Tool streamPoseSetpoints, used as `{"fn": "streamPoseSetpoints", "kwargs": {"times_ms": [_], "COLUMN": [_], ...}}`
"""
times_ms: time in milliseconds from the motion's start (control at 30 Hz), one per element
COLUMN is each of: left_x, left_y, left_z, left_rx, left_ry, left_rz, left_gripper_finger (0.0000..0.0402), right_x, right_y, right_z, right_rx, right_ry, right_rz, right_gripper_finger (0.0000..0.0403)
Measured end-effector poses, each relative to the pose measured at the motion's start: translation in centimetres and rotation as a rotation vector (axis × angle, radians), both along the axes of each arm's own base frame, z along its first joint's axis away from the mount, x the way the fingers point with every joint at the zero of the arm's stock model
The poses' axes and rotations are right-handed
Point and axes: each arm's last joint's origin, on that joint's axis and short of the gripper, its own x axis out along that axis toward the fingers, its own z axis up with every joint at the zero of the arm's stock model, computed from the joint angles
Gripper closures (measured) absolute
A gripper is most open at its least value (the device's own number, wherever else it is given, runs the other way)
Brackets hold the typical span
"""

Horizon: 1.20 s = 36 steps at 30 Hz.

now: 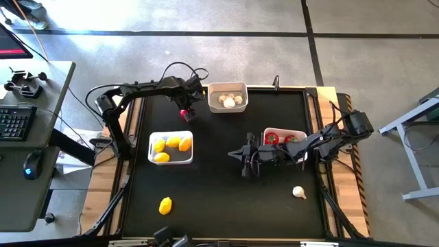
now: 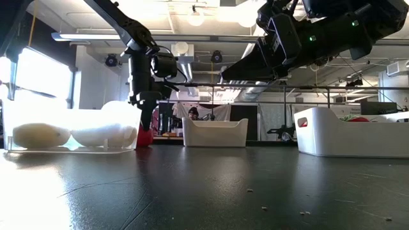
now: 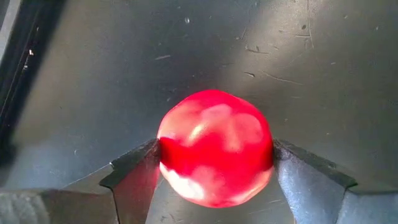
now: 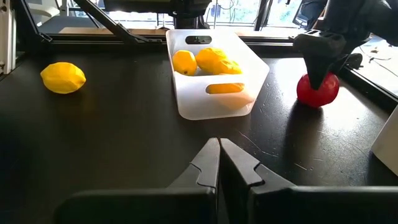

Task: Sort produce into baskets
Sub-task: Put the red tomato into the bottom right white bin

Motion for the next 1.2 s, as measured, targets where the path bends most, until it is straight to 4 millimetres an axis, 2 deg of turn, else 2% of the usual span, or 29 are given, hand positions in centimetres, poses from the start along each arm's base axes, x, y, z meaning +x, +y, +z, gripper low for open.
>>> {"fn": "streamPoseSetpoints", "kwargs": {"times_ms": [333,433,567,700,1000,1200], "left_x": [-0.5,-0.7,-0.7,-1.1,-1.9,-2.9], "left_y": [-0.4,-0.4,-0.6,-1.1,-2.4,-4.7], "left_z": [-0.9,-1.0,-0.6,0.3,3.9,5.7], "left_rx": [-0.014,-0.015,-0.01,-0.024,-0.032,-0.154], "left_ry": [0.038,0.047,0.045,0.016,-0.139,-0.417], "left_rz": [-0.033,-0.035,-0.069,-0.106,-0.12,-0.189], "left_gripper_finger": [0.0124,0.0148,0.02,0.0235,0.0242,0.0243], "right_x": [0.0,0.0,0.0,0.0,-0.2,-0.2], "right_y": [0.0,0.0,0.0,-0.1,-0.1,0.0], "right_z": [0.0,0.0,0.0,-0.1,-0.1,0.0], "right_rx": [-0.001,-0.002,-0.002,-0.009,-0.066,-0.153], "right_ry": [0.001,0.001,0.002,0.007,0.035,0.045], "right_rz": [-0.001,-0.004,-0.004,-0.018,-0.007,0.016], "right_gripper_finger": [0.0403,0.0403,0.0403,0.0403,0.0403,0.0401]}}
